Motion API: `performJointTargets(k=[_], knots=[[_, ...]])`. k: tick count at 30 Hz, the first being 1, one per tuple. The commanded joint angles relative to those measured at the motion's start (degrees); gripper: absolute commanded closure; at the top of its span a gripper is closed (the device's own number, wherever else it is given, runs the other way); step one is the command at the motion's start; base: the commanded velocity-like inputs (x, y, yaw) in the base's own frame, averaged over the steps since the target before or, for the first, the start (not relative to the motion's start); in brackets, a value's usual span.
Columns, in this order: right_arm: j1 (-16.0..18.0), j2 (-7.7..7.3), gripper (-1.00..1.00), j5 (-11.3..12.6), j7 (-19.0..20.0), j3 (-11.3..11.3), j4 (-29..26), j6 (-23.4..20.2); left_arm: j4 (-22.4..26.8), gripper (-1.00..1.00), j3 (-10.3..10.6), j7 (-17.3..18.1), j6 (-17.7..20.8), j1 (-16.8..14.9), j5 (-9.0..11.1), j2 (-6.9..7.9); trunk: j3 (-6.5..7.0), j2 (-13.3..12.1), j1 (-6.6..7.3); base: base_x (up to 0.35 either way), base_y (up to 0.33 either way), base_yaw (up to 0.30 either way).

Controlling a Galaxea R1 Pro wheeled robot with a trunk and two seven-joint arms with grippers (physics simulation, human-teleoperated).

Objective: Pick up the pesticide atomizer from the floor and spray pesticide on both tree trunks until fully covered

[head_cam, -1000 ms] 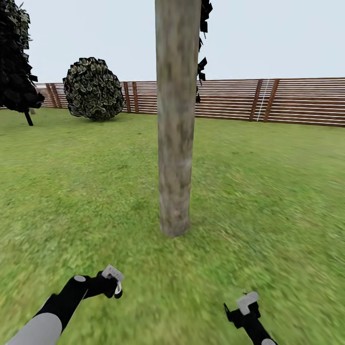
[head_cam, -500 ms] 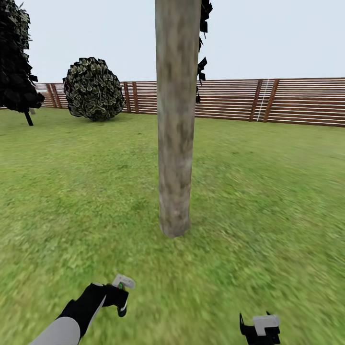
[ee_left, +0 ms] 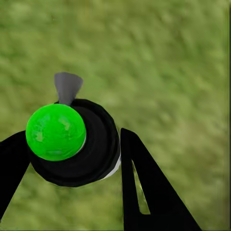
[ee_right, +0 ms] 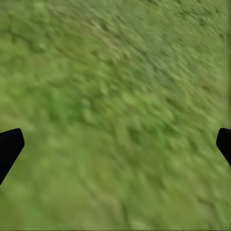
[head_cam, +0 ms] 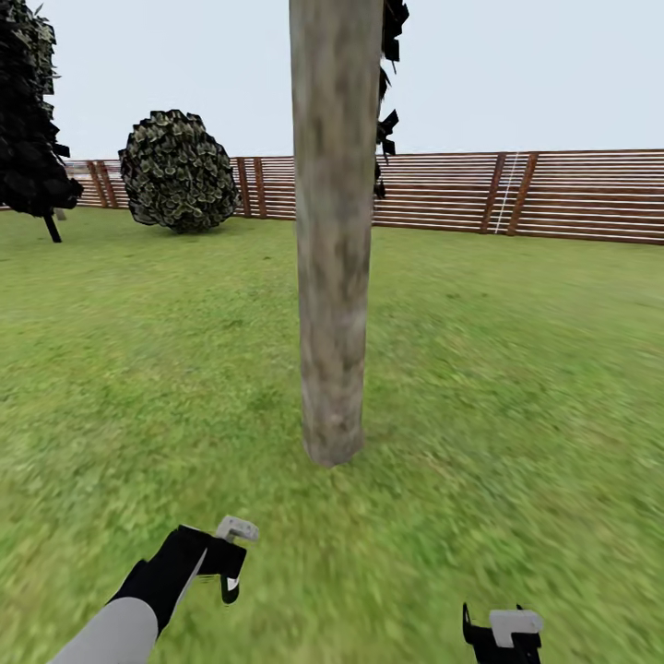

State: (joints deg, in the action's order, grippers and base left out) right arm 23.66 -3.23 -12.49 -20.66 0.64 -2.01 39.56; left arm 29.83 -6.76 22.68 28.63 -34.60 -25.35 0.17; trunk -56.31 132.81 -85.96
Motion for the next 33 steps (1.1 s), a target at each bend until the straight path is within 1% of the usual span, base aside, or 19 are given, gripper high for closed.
performJointTargets(k=[1,5,7,22,25,33], knots=[[0.01,0.02,-1.00,0.14,0.00,-0.01,0.00,0.00,0.02,1.00,0.03,-0.01,0.07,-0.01,-0.04,-0.03,0.00,0.00,0.00,0.287,-0.187,0.000],[-0.02,0.08,-1.00,0.33,0.01,-0.03,-0.02,-0.01,0.04,1.00,0.08,-0.01,0.48,-0.03,-0.20,-0.15,0.00,0.00,0.00,0.283,-0.200,-0.003],[0.04,0.12,-1.00,0.35,0.01,-0.02,-0.02,-0.01,-0.01,1.00,0.08,-0.03,1.26,-0.02,-0.32,-0.11,0.00,0.00,0.00,0.309,-0.131,-0.169],[0.00,0.15,-1.00,0.36,0.01,-0.10,0.14,-0.01,-0.12,1.00,0.00,-0.22,1.51,0.31,-0.32,-0.09,0.00,0.00,0.00,0.338,-0.011,-0.289],[0.00,0.15,-1.00,0.36,0.01,-0.11,0.21,-0.01,-0.12,1.00,-0.02,-0.20,1.50,0.32,-0.21,-0.13,0.00,0.00,0.00,0.319,0.000,-0.173],[-0.01,0.15,-1.00,0.36,0.01,-0.10,0.16,-0.01,-0.04,1.00,0.12,-0.26,0.91,0.65,-0.22,-0.11,-0.39,0.00,0.00,0.037,0.000,-0.016]])
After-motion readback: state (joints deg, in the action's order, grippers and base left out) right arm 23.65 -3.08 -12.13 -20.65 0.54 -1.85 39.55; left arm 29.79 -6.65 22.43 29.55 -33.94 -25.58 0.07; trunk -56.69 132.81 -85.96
